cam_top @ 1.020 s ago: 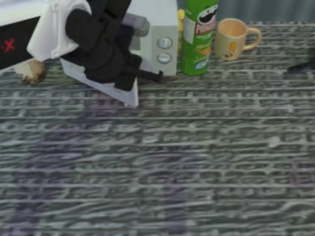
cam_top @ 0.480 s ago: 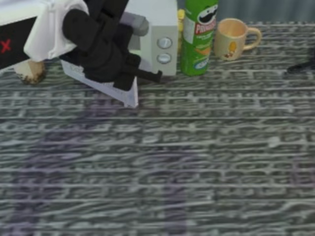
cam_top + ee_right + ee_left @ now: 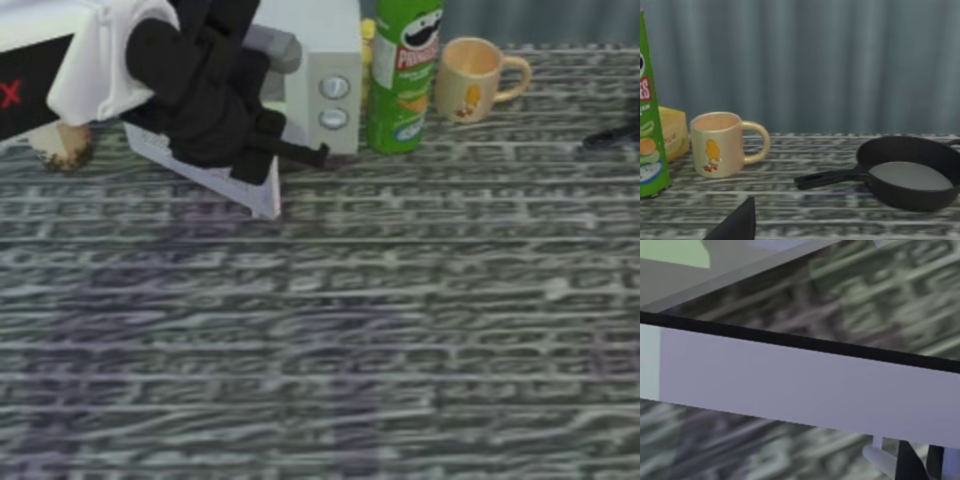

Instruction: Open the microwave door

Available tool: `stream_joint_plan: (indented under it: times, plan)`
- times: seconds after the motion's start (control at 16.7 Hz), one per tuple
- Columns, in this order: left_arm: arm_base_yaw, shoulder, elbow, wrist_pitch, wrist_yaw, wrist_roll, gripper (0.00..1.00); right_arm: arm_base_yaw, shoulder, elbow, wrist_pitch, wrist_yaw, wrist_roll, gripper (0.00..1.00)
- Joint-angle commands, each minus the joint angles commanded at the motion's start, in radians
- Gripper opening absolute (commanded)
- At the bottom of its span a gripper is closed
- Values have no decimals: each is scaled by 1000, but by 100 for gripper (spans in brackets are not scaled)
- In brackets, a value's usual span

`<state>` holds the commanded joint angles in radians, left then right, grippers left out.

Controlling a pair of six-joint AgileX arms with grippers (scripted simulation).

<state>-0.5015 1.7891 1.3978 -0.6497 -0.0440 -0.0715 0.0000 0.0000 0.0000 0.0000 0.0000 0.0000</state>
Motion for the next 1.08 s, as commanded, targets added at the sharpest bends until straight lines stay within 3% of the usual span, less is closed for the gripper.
stream_joint_plan:
  times: [0.66, 1.08]
  plan:
    - [-4, 1, -4, 1, 8, 0, 0, 0, 0, 0, 0, 0, 0, 100]
    - [44, -67, -87, 10, 79, 136, 0, 0, 0, 0, 0, 0, 0, 100]
